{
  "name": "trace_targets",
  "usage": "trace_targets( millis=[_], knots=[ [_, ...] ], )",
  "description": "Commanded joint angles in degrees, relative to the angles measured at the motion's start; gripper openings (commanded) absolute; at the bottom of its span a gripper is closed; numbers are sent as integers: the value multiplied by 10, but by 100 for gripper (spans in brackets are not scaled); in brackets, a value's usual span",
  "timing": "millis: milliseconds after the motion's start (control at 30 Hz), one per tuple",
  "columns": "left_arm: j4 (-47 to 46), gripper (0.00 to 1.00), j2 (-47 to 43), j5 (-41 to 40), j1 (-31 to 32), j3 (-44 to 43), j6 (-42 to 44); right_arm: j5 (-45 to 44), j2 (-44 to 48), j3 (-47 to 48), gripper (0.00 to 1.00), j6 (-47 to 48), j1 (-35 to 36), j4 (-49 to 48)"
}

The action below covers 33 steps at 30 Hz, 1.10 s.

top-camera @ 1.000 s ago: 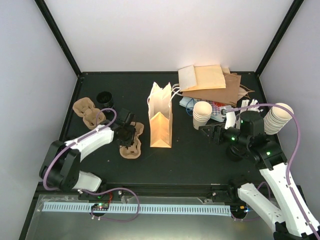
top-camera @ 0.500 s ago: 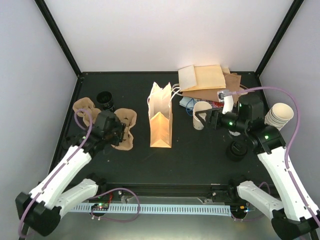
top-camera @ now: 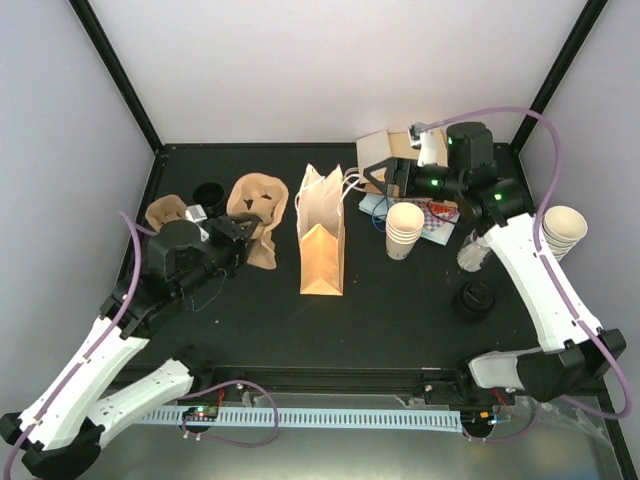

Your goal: Pack the takeout coffee

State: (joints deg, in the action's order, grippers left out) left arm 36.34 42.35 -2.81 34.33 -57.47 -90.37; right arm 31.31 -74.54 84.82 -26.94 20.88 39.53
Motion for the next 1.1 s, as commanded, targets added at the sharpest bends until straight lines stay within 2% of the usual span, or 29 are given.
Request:
trace_targets(
  millis=[0,200,367,467,600,833,1067],
  knots=[
    [-56,37,-1,-29,39,-39,38,11,-36,61,79,-10,4,-3],
    [-185,37,16,-56,96,-43,60,1,-89,99,79,-8,33,12],
    [-233,38,77,-108,158,-89,85,2,-108,96,72,-5,44,12],
    [-256,39,115,-130,183,-107,94,-3,-113,96,62,3,44,24],
    [-298,38,159,-128,190,-110,84,-16,-99,89,43,21,44,43],
    [-348,38,212,-151,192,-107,81,-22,-36,4,13,33,44,29],
    [-354,39,243,-176,192,-103,64,-5,9,-39,11,31,44,24]
  ],
)
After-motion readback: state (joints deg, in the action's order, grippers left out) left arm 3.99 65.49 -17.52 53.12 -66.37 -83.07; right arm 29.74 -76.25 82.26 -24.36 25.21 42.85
